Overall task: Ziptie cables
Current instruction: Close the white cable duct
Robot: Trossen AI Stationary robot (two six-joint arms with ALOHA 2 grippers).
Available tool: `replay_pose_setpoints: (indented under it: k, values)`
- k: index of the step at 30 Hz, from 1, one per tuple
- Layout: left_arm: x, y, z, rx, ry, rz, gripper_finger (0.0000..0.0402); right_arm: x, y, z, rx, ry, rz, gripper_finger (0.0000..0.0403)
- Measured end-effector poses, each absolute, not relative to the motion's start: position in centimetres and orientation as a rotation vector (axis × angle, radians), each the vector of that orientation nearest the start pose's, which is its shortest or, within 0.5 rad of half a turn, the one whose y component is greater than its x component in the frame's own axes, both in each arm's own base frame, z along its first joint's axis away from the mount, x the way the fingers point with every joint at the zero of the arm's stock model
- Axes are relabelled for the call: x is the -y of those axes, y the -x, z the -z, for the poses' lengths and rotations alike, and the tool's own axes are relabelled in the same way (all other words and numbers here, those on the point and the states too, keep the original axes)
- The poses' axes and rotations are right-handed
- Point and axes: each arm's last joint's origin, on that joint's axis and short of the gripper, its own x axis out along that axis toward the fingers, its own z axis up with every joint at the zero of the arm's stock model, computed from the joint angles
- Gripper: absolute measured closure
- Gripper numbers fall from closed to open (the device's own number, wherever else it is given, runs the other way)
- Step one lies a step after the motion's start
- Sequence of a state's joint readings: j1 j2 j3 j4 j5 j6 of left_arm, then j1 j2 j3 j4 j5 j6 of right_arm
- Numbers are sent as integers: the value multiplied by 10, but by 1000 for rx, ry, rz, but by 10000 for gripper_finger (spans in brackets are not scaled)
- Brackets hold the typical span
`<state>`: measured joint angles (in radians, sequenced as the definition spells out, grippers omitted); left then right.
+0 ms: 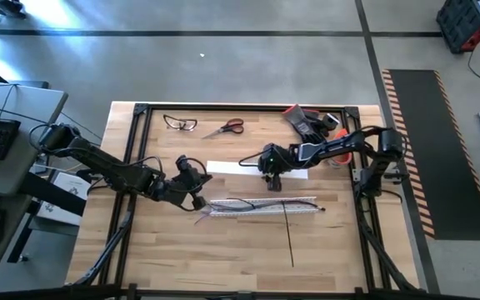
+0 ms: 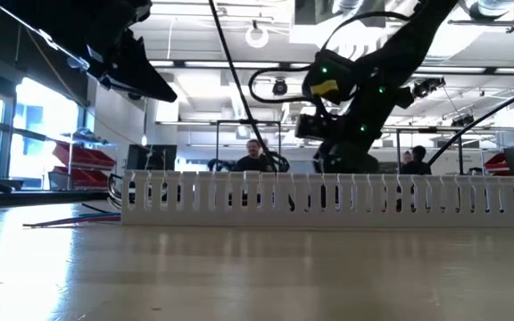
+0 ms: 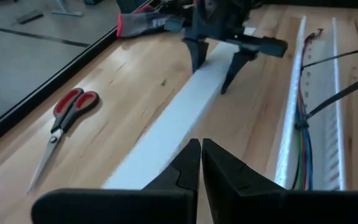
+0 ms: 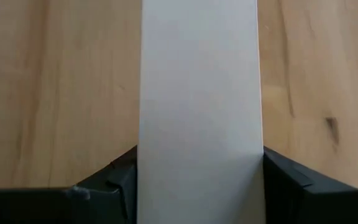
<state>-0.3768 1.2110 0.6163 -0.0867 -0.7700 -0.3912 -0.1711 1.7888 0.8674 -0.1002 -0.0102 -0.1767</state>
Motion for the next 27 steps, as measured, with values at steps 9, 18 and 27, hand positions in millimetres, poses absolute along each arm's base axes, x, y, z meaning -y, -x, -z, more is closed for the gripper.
replay_pose_setpoints:
  k: [9, 18, 27]
  values:
    - [66, -224, -208, -482, 12, -478, 402, 57, -323, -124, -954, 85, -17, 32]
    - [67, -224, -207, -495, 17, -456, 401, 69, -300, -101, -808, 1, -10, 21]
    - [67, -225, -208, -488, 19, -461, 401, 71, -265, -78, -739, -17, 36, 41]
